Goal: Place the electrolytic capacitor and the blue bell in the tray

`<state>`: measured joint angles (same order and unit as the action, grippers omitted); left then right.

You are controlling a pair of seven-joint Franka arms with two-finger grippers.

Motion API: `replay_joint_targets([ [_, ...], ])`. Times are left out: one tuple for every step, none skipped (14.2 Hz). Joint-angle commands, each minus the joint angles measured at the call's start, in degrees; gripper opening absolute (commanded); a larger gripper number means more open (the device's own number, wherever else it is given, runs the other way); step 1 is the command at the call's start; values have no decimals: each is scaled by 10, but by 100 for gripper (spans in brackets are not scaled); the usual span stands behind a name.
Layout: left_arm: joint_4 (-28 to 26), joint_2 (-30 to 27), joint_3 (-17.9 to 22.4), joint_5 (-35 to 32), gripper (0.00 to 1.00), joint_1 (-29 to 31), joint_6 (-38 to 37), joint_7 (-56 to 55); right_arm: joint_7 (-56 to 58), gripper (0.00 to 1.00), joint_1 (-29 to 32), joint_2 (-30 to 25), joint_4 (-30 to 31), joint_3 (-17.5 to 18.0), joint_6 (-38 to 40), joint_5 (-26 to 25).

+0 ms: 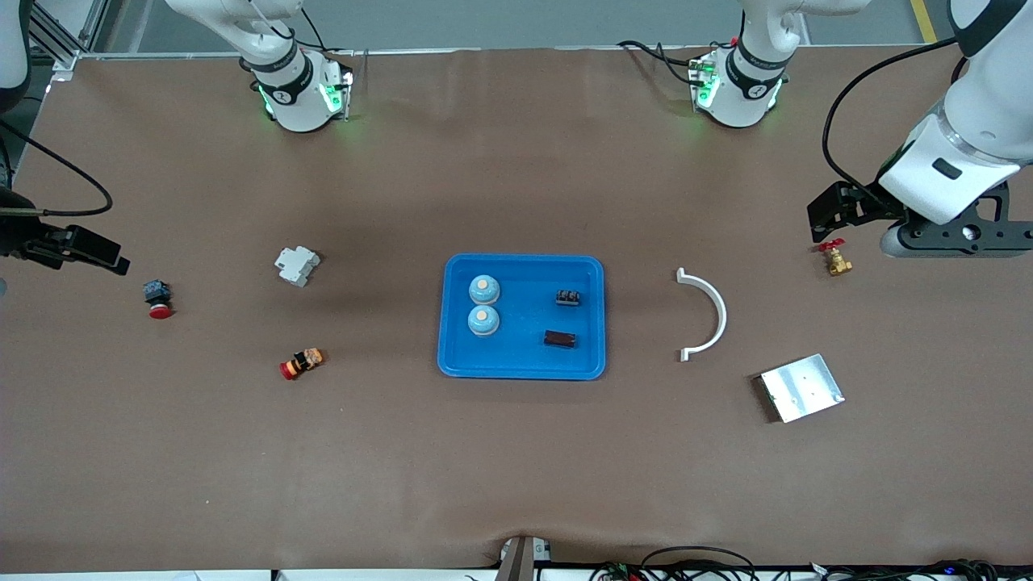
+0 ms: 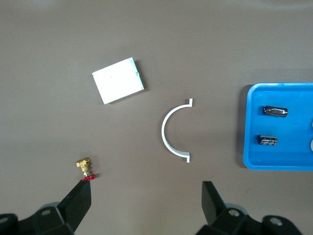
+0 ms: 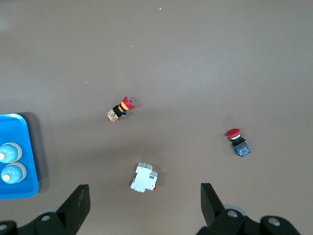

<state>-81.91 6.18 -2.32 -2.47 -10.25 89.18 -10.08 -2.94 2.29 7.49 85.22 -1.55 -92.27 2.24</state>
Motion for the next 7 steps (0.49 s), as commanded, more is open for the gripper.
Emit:
replay_joint_targets([
  [-6, -6, -3, 10, 100, 2, 11, -6, 4, 100, -1, -12, 7, -2, 5, 2],
  [-6, -6, -2, 17, 100, 2, 11, -8, 4, 100, -1, -12, 7, -2, 5, 2],
  [-6, -6, -2, 18, 100, 2, 14, -17, 4, 100, -1, -12, 6, -2, 5, 2],
  [-6, -6, -2, 18, 100, 2, 15, -23, 4, 100, -1, -12, 6, -2, 5, 2],
  [-6, -6, -2, 18, 100, 2, 16, -23, 3, 100, -2, -12, 6, -2, 5, 2],
  [-6, -6, -2, 18, 100, 2, 17, -23, 3, 100, -2, -12, 6, -2, 4, 2],
  [-6, -6, -2, 18, 100, 2, 17, -23, 3, 100, -2, -12, 6, -2, 5, 2],
])
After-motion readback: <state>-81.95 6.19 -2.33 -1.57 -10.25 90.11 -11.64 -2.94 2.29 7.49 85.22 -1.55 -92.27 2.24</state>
